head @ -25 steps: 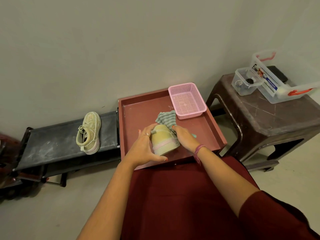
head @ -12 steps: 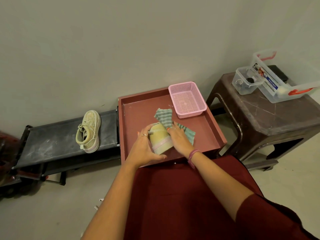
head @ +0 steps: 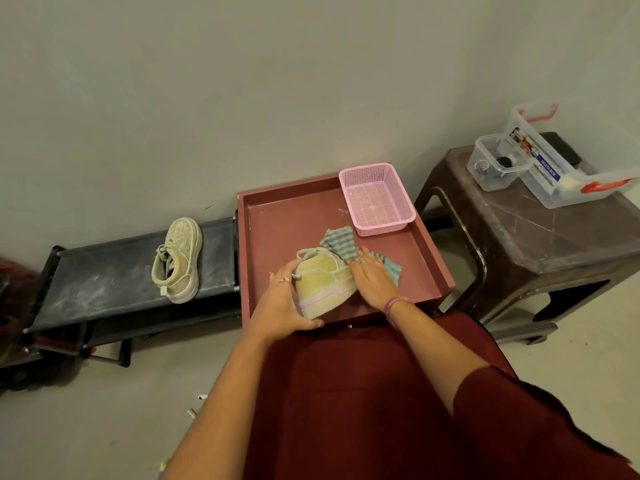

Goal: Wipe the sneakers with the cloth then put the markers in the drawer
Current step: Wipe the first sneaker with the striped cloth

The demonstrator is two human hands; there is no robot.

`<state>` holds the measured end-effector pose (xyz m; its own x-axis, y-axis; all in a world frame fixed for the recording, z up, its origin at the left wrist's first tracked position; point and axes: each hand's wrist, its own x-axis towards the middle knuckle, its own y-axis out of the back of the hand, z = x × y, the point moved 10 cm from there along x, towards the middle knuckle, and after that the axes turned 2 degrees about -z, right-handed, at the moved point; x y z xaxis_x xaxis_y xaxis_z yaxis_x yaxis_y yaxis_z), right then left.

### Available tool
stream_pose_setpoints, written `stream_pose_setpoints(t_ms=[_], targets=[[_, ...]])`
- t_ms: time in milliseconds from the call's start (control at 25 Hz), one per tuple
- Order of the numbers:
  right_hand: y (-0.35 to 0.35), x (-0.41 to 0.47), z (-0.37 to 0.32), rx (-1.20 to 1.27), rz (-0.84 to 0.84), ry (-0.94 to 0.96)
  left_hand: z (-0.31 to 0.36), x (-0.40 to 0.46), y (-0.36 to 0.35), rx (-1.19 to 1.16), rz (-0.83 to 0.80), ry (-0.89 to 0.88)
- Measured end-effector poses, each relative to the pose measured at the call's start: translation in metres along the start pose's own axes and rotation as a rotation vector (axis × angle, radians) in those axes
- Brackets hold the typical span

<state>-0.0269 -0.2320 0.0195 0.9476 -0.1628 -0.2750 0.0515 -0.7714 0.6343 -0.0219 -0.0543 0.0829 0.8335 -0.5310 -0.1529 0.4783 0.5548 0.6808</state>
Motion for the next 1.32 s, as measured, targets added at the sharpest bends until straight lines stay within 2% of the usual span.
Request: stream_pose_setpoints(t_ms=[120, 280, 400, 560, 760, 1000, 1160, 1240, 1320], targets=[[0.002, 0.005, -0.003, -0.024, 0.002, -0.053, 0.0, 0.004, 0.002, 0.013, 0.019, 0.007], [-0.024, -0.061, -0.069, 0.181, 0.031, 0.194, -0.011, 0.006, 0.005, -0.071, 0.077, 0.037], [-0.036, -0.087, -0.073, 0.127, 0.006, 0.307, -0.018, 0.001, -0.001, -0.103, 0.076, 0.055], [-0.01, -0.044, -0.026, 0.067, 0.1, 0.115, -0.023, -0.003, -0.003, -0.129, 0.088, 0.089], [0.006, -0.02, 0.001, 0.099, 0.087, -0.053, -0.019, 0.0, -0.002, -0.135, 0.086, 0.094], [-0.02, -0.082, -0.065, 0.273, 0.025, 0.107, -0.01, 0.0, 0.0, -0.169, 0.126, 0.082], [-0.028, -0.104, -0.088, 0.112, 0.042, 0.256, -0.012, 0.0, -0.006, -0.291, 0.163, 0.129], [-0.024, -0.096, -0.086, 0.069, 0.078, 0.267, -0.013, -0.001, -0.005, -0.301, 0.184, 0.15], [-0.018, -0.081, -0.078, 0.173, 0.074, 0.197, -0.016, -0.002, -0.007, -0.263, 0.183, 0.168]])
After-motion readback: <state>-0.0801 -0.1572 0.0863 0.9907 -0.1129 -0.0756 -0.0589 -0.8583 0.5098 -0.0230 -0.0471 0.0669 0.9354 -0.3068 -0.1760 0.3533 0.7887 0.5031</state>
